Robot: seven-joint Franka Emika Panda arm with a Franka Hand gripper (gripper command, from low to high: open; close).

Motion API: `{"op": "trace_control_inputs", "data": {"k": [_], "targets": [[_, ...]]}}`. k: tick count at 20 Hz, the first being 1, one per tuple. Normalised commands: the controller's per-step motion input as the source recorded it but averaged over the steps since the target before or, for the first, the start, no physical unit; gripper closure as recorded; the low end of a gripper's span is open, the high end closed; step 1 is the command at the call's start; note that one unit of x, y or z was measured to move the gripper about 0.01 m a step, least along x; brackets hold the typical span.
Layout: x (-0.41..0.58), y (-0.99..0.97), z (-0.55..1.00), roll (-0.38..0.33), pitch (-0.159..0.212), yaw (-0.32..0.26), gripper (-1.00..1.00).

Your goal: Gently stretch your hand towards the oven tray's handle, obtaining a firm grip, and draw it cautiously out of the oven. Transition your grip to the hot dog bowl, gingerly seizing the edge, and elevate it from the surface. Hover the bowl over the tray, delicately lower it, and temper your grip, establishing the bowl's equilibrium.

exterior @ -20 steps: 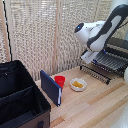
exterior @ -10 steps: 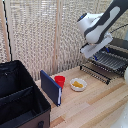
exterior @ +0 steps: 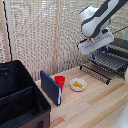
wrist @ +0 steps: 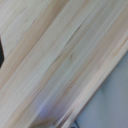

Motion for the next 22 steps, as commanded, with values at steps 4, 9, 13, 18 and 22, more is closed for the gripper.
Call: {"op": "trace_control_inputs", "data": {"k": [4,9,13,18,22], "targets": [[0.000,0.45,-0.23,0.160,-0.047,-0.182,-1.00],[0.005,0.47,-0.32,0.150,-0.043,-0.174,-1.00],[-0.037,0.33,-0.54,0.077,-0.058,-0.119,-1.00],[-0.006,0.06,-0.57,0.001,-0.125,-0.045,-1.00],[0.026,-0.01,-0.52,0.034,-0.155,-0.010,-1.00]]}}
